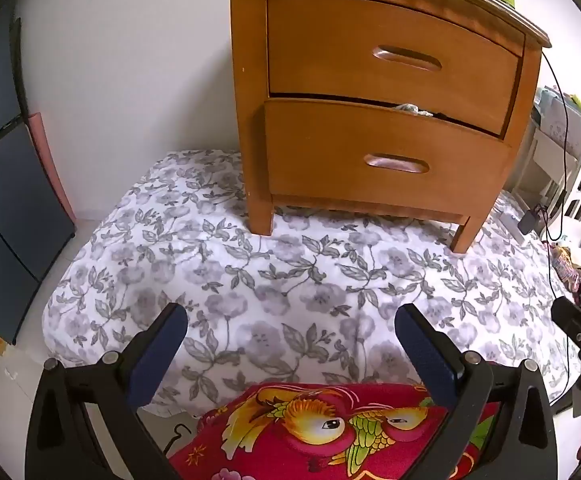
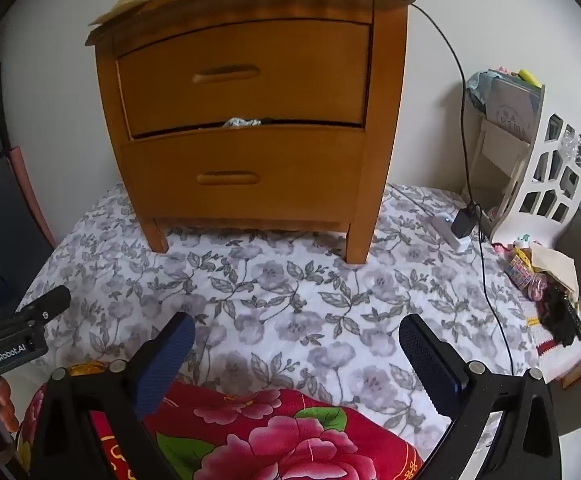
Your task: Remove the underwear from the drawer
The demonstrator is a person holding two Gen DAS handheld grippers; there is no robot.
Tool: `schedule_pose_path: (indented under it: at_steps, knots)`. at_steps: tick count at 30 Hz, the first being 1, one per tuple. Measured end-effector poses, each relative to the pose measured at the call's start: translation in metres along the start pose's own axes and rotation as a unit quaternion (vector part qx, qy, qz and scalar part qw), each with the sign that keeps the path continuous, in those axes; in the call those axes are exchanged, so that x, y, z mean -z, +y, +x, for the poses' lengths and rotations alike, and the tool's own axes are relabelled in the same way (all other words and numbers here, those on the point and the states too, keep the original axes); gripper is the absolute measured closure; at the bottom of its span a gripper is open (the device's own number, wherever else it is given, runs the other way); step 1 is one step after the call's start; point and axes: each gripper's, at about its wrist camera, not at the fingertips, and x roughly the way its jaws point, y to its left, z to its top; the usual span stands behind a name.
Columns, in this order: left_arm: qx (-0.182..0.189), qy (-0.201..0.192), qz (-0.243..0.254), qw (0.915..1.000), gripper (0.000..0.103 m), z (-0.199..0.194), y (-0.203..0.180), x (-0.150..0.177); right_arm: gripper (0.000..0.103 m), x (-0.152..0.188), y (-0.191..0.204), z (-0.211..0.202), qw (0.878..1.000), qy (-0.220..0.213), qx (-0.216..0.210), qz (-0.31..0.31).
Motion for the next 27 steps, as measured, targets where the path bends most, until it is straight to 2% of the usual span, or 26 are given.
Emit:
schedule_pose_path:
  at_steps: [6, 9, 27]
  knots:
    - [-0.003, -0.002, 0.015, 0.9999, 0.0, 0.0, -0.005, -0.003, 0.0, 0.028, 0.012, 0.0, 1.0, -0.01, -0.001, -0.009]
    - [0.0, -0.005, 0.012, 0.9999, 0.0, -0.001, -0.003, -0.003, 0.0, 0.019, 0.009, 0.002, 1.0, 0.0, -0.002, -0.008]
    - [0.006, -0.008, 0.01, 0.9999, 0.0, -0.007, -0.005, -0.004, 0.0, 0.016, 0.007, -0.002, 1.0, -0.001, 0.001, -0.003]
